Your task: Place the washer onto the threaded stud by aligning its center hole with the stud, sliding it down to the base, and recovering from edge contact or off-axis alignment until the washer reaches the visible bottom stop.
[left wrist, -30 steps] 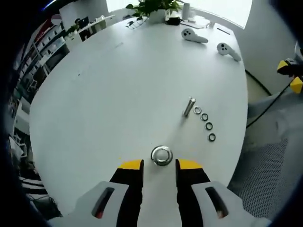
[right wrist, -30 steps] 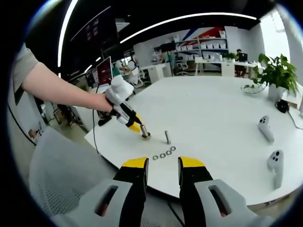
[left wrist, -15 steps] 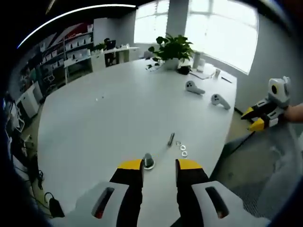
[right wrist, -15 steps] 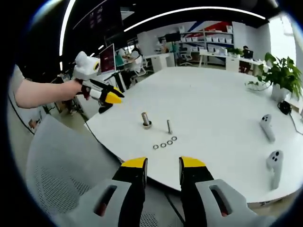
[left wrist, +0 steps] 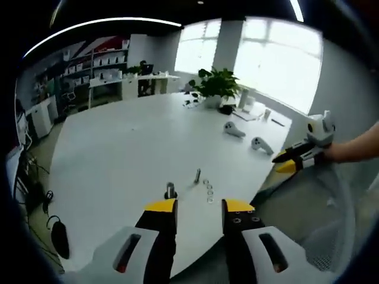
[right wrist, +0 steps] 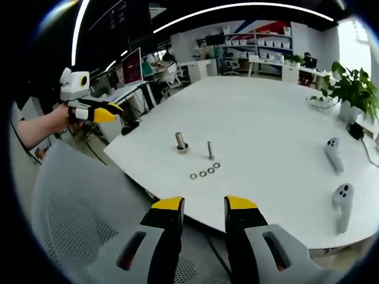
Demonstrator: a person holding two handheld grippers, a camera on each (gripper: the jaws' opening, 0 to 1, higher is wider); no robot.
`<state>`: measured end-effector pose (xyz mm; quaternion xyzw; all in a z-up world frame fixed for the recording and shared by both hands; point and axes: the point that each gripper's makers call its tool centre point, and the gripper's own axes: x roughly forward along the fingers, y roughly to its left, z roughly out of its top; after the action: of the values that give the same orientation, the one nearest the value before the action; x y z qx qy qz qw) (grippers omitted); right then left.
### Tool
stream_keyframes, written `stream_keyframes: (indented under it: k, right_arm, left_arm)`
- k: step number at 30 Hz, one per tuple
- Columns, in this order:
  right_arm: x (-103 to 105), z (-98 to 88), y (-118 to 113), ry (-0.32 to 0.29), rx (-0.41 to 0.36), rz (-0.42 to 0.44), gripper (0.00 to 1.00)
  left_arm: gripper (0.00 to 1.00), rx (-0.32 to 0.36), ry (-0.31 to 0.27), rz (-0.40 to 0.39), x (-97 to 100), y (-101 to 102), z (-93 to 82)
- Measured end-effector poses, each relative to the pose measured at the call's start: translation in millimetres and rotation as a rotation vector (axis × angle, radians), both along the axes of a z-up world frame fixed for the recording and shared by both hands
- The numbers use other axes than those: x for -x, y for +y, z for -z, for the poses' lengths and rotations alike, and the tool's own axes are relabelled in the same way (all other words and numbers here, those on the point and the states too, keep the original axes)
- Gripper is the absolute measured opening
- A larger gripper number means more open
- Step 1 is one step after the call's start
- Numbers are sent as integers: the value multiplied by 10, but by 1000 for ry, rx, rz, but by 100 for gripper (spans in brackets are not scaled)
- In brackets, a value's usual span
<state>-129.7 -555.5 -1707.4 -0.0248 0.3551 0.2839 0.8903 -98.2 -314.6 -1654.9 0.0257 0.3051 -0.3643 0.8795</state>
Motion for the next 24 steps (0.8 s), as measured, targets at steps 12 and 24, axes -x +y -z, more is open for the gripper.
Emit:
stream_keyframes:
  k: [12, 24]
  right_arm:
    - [16, 12, -2, 11, 3, -5, 29]
    - [37, 48, -9, 35, 5, -6, 28]
  left_arm:
    - [31, 67, -33, -9, 274, 22, -170]
    - [31, 91, -77, -56, 405, -34, -64]
